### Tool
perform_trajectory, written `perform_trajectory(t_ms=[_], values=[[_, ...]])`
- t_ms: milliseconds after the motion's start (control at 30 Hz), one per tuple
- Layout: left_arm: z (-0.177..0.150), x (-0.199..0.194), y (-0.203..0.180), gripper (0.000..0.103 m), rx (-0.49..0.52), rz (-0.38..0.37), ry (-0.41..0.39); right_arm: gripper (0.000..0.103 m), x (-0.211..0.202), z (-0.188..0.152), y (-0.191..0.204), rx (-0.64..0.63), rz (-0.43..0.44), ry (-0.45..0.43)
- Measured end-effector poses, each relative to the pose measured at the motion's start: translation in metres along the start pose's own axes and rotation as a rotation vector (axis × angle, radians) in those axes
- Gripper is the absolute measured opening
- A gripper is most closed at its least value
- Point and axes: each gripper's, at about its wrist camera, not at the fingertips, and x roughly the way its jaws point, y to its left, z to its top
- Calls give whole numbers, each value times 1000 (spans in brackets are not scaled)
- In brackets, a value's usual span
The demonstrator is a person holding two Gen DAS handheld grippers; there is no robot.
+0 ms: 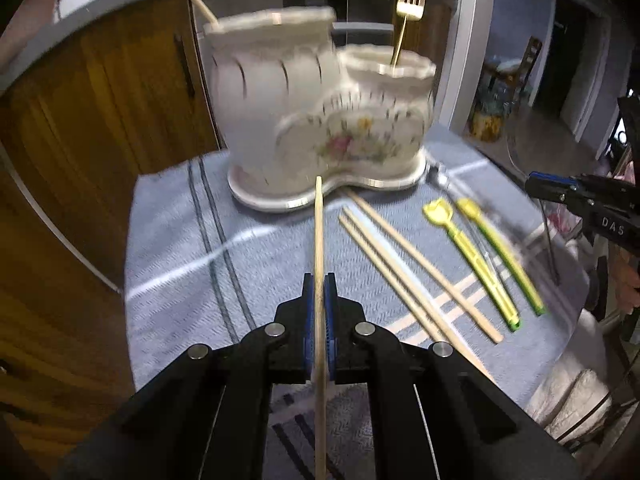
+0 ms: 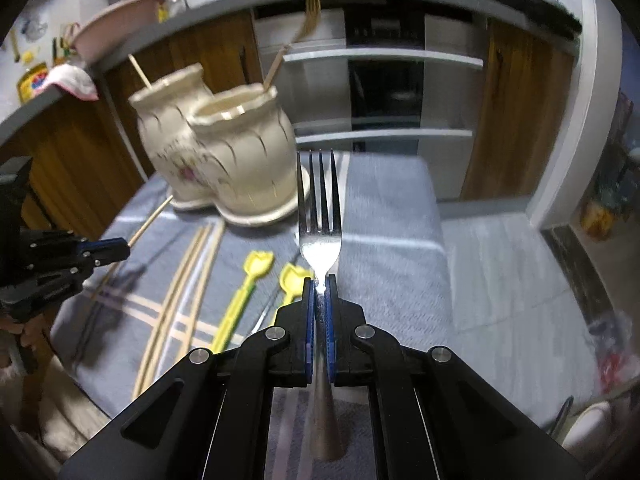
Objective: Organize utensils
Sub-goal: 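Lift the chopstick with the left tool while the right tool carries the silver fork to the holder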
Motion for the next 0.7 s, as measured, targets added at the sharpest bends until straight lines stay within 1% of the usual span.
perform_trajectory(t_ms=[233,333,433,500,567,700], values=[[7,-39,-2,5,-1,-6,-162,6,-30,4,14,-73,-3,-133],[13,-56,1,5,-14,-9,-238,6,-40,11,16,-78,-3,-183],[20,-69,5,5,-32,-10,-311,6,-50,23,20,-73,1,-252],[29,-79,8,5,-41,1,-360,6,-57,35,22,-63,8,-303],[39,-88,11,5,-50,-6,-408,6,-62,46,24,-52,17,-340],[65,-100,20,5,-82,-23,-501,6,-65,76,30,-48,44,-385]])
